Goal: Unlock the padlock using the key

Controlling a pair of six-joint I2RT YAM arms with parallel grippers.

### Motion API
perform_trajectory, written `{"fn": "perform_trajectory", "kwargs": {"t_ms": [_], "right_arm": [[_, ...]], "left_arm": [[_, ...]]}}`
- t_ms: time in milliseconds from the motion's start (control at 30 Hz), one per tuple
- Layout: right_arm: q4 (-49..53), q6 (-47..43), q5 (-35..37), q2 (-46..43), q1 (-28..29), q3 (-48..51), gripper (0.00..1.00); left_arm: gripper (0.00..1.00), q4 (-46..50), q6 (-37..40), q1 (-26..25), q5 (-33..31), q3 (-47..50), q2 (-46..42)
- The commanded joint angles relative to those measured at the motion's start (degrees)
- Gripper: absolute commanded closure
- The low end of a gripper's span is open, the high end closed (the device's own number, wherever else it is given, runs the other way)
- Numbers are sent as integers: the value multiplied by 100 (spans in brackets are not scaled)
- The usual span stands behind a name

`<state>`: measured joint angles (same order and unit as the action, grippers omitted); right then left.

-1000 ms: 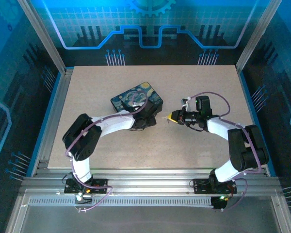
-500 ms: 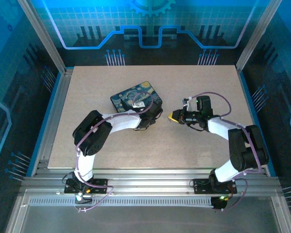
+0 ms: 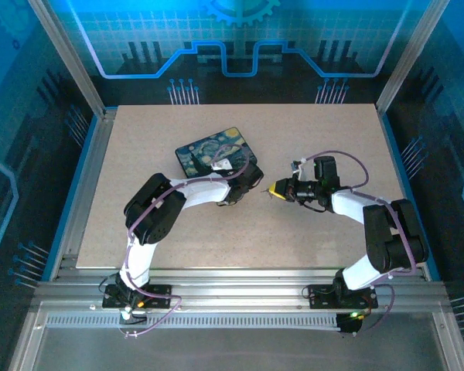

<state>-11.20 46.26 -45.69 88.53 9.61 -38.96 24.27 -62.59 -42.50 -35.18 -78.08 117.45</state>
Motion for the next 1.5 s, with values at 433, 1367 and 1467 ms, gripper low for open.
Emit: {"fn": "perform_trajectory", "kwargs": {"t_ms": [433,1367,1467], "right_arm": [[1089,-1021,74,-738,-69,65,100],[2818,-1959,782,-2049,-81,-595,100],[2834,-2002,732,-1905,-203,-667,100]], "left_arm": [[97,1252,1087,272,1220,-224,-889],[46,3758,1104,471,2781,-2267,-579],[43,3020,578,399,2264,-1997,-424]]}}
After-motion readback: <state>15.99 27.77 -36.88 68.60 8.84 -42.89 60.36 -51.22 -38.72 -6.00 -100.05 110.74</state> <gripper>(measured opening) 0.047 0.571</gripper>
